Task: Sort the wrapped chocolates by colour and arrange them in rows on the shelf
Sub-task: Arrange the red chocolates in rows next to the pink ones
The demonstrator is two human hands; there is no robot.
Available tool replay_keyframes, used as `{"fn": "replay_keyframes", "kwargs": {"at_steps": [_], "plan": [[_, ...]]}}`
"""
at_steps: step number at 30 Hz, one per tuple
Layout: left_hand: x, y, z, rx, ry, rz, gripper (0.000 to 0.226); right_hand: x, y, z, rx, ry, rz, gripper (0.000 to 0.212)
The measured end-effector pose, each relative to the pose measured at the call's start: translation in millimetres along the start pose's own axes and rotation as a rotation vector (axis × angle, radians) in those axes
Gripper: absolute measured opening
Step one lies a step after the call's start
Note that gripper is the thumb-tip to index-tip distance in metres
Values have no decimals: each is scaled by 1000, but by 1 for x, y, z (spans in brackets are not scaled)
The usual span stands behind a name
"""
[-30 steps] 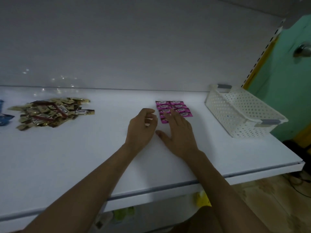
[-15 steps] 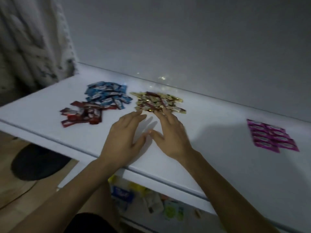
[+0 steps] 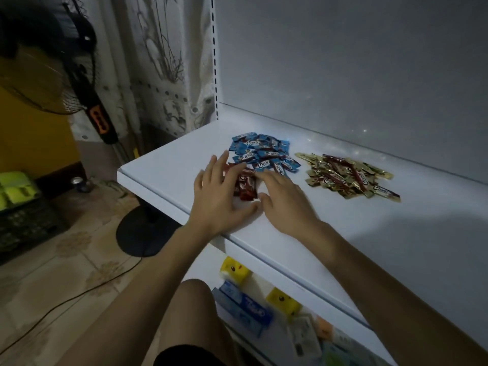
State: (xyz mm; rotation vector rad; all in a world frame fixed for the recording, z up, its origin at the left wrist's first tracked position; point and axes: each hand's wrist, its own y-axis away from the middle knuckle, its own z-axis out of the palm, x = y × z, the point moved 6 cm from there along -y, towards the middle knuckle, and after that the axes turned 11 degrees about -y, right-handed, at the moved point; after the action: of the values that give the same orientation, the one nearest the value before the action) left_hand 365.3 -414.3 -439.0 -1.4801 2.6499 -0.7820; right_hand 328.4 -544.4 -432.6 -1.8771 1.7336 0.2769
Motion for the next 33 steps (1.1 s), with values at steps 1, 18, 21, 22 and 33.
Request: {"fn": "replay_keyframes", "kwargs": {"at_steps": [1, 18, 21, 22, 33], "plan": [[-8, -9, 2, -48, -36, -6, 95, -1, -8, 5, 4, 7, 4, 52], [-31, -26, 19, -161, -103, 46, 101, 10, -15, 13, 75, -28, 11, 44], [-29, -24, 16, -128, -94, 54, 101, 9, -13, 11, 100, -67, 6, 43], [-28, -24, 16, -123, -88, 61, 101, 9, -13, 11, 93, -57, -7, 44], [-18, -21, 17, -238, -46, 43, 101, 2, -11, 12, -37, -416, 145, 31]]}}
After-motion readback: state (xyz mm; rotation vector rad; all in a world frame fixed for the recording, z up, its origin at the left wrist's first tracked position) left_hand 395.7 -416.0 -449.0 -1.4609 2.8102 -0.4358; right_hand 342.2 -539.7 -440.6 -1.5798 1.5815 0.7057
